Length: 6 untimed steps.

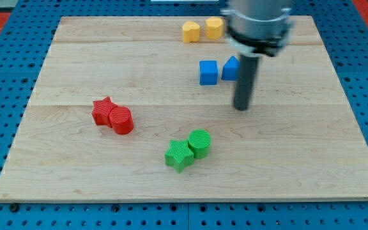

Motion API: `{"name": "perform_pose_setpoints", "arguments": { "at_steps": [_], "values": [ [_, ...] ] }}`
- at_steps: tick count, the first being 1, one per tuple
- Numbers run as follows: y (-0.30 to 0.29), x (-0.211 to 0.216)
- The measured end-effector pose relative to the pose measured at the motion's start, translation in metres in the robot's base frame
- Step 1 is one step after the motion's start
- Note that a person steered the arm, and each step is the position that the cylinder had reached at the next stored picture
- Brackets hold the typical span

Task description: Point your arm at bottom center

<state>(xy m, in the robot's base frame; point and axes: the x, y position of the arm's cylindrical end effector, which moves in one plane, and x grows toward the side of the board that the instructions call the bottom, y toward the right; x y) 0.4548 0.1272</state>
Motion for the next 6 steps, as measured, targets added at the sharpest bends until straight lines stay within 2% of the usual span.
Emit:
{"name": "perform_pose_setpoints", "arguments": {
  "at_steps": [1, 3, 4, 5, 6],
  "values": [
    [0.020, 0.062],
    [0.034, 0.066],
    [0.037, 0.094],
    [0.007, 0.147],
    [-0.086, 0.163]
  ]
}}
